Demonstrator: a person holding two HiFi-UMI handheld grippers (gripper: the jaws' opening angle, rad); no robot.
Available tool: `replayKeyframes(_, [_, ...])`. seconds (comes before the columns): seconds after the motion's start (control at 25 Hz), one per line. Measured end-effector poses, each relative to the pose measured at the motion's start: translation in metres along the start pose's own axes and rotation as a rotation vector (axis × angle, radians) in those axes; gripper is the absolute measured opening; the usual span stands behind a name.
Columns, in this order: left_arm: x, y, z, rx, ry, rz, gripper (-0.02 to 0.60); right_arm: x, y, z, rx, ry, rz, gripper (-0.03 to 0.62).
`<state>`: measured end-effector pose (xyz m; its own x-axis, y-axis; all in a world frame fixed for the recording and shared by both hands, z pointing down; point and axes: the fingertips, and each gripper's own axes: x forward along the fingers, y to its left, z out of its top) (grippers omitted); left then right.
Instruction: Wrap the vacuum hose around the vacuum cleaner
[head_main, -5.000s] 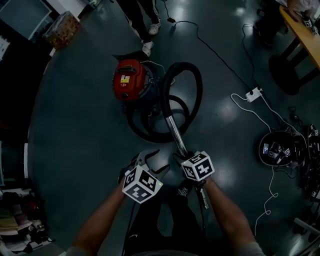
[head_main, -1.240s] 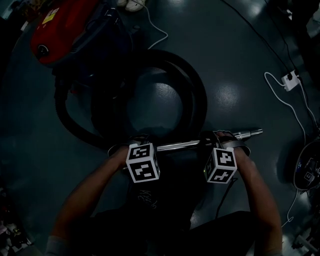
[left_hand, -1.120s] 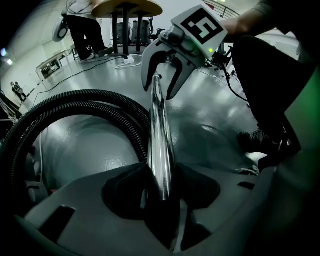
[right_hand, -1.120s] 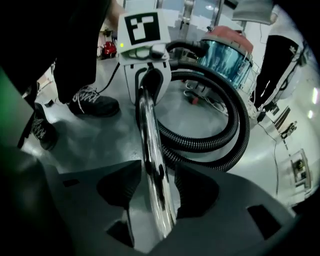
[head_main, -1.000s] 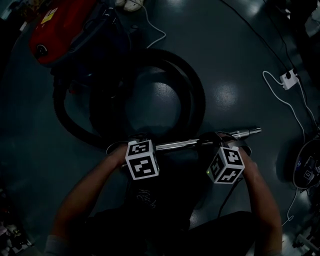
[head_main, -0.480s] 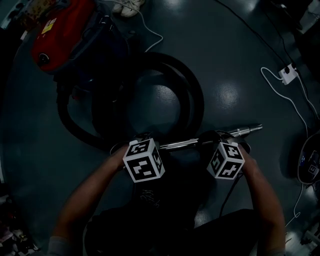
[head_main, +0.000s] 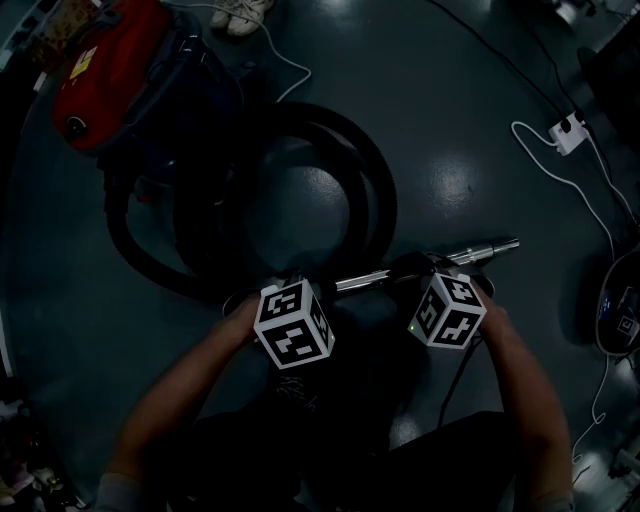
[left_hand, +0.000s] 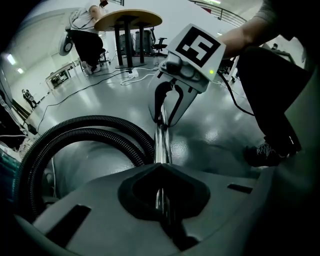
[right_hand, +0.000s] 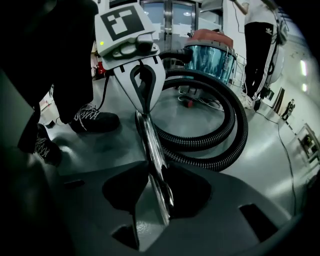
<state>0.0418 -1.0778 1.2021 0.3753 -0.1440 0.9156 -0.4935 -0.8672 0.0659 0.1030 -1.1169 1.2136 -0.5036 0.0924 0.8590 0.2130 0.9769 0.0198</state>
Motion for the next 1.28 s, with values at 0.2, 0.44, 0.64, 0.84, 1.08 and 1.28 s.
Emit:
replayKeyframes(0.2, [-0.004, 0.001, 0.003, 0.021, -0.022, -0.004, 0.008, -0.007, -0.004, 0.009, 0.081, -0.037, 0.051, 0.115])
replayKeyframes(0.44, [-0.015, 0.004, 0.009, -0.028, -0.063, -0.027, 0.008, -0.016, -0.008, 0.039, 0.186, -0.144, 0.091, 0.111])
replayKeyframes(0.64, [-0.039, 0.018, 0.022, -0.085, -0.124, -0.001, 0.008, -0.025, -0.017, 0.047, 0.241, -0.149, 0.005, 0.005])
replayKeyframes(0.84, [-0.072, 0.025, 0.034, -0.063, -0.14, 0.08, 0.008, -0.047, -0.024, 0.058, 0.236, -0.094, -0.149, 0.005])
replayKeyframes(1.08, [-0.14, 0.021, 0.074, -0.094, -0.202, 0.105, 0.008, -0.125, -0.036, 0.081, 0.314, -0.153, -0.335, 0.005])
replayKeyframes(1.28, [-0.211, 0.002, 0.113, -0.05, -0.252, 0.104, 0.008, -0.202, -0.015, 0.107, 0.417, -0.224, -0.374, 0.005])
